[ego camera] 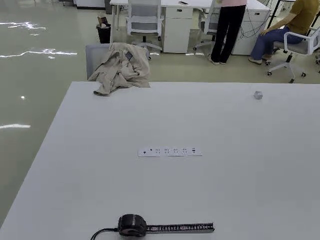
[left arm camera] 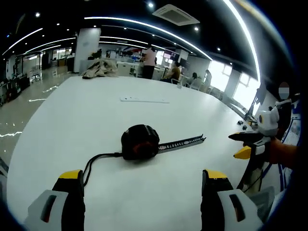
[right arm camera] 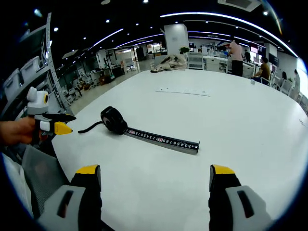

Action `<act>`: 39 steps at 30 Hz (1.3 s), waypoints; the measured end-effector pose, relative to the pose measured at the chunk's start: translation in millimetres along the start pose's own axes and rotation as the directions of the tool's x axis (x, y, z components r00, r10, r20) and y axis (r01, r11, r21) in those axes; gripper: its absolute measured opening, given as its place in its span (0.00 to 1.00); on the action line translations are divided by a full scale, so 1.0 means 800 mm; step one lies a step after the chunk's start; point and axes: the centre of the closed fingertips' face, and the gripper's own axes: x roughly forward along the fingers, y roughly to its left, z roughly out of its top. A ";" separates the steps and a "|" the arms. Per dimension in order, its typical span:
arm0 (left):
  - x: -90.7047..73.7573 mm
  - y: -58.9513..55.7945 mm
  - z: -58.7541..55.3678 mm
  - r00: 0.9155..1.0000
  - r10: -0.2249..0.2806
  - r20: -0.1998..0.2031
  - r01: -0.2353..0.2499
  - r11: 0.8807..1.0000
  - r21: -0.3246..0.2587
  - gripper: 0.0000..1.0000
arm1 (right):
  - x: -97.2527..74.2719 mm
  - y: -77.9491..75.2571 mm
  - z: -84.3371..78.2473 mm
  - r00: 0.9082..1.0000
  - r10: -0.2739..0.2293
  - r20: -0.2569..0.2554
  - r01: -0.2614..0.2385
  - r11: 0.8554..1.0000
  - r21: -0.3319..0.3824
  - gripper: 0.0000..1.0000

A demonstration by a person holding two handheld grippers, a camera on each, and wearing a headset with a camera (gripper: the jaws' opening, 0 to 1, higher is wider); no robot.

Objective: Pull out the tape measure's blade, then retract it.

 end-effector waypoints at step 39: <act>-0.084 -0.006 -0.017 0.996 0.078 -0.036 -0.079 0.996 -0.039 1.00 | -0.077 0.033 -0.011 0.999 -0.032 -0.028 0.032 0.999 0.010 1.00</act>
